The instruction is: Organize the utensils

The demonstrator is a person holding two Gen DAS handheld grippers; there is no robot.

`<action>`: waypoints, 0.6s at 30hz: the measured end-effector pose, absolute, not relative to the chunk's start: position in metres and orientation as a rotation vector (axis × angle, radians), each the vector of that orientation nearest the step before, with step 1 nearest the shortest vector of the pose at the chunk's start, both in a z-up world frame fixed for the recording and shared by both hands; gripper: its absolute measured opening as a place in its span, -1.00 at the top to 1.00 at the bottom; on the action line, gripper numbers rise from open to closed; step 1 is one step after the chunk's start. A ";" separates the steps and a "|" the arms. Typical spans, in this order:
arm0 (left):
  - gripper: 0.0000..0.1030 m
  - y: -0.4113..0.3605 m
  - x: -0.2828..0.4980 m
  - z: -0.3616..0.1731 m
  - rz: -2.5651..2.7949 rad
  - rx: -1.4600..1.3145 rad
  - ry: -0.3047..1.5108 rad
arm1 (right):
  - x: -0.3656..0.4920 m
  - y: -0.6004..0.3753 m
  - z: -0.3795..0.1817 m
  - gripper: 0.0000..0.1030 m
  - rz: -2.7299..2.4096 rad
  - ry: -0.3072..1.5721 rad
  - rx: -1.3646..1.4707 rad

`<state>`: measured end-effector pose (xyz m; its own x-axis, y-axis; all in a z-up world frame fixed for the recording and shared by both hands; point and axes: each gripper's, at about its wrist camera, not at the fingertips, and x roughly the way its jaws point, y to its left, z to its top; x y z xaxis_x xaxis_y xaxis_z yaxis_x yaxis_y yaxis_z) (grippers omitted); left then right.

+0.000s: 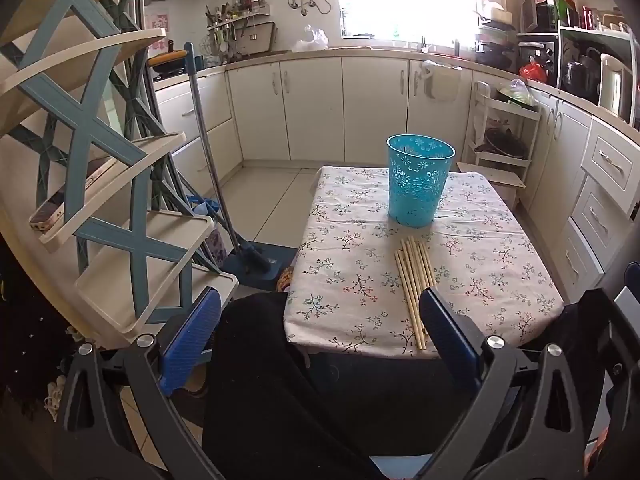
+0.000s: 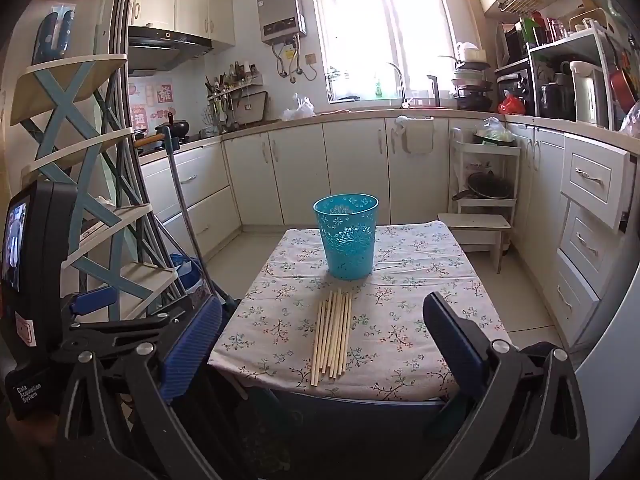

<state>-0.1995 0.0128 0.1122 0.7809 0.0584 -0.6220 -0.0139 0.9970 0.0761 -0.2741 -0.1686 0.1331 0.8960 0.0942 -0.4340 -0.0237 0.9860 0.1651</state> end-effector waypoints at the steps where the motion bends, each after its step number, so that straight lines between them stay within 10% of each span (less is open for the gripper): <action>1: -0.85 0.013 -0.200 0.112 0.039 0.068 0.674 | -0.274 -0.169 0.133 -0.89 0.061 0.456 0.159; 18: -0.85 0.012 -0.203 0.117 0.028 0.059 0.673 | -0.273 -0.167 0.129 -0.89 0.058 0.454 0.158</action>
